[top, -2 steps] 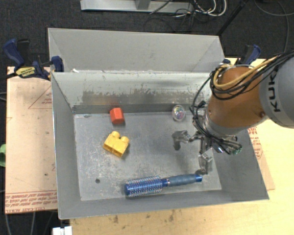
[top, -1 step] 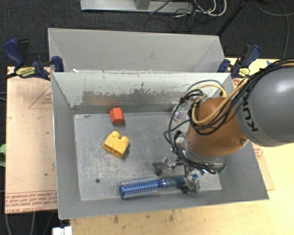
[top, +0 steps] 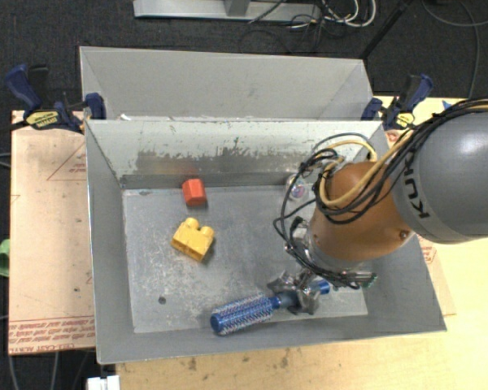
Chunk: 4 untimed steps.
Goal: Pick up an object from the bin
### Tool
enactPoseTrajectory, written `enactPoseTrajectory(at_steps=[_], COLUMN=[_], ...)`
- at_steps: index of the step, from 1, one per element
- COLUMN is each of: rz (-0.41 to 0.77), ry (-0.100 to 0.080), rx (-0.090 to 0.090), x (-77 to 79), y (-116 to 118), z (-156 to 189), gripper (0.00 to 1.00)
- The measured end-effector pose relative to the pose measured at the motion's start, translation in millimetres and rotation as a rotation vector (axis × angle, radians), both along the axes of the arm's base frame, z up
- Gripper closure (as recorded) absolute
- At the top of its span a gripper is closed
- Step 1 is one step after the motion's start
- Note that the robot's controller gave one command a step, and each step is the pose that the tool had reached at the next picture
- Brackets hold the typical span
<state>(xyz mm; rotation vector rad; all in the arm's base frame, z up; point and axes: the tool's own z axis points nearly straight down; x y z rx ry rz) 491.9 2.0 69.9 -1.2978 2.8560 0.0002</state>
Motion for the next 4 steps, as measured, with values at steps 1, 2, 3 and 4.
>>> enactPoseTrajectory(at_steps=[1, 2, 3, 4], rz=[0.011, 0.011, 0.032, 0.009], ry=[-0.008, 0.002, 0.000, 0.011], rx=[0.000, 0.000, 0.000, 0.001], x=[15.5, 13.4, 80.4, 46.2], y=[8.4, 8.0, 11.0, 28.9], z=[112.8, 108.4, 65.1, 7.4], gripper=[1.00, 0.00, 0.00, 0.00])
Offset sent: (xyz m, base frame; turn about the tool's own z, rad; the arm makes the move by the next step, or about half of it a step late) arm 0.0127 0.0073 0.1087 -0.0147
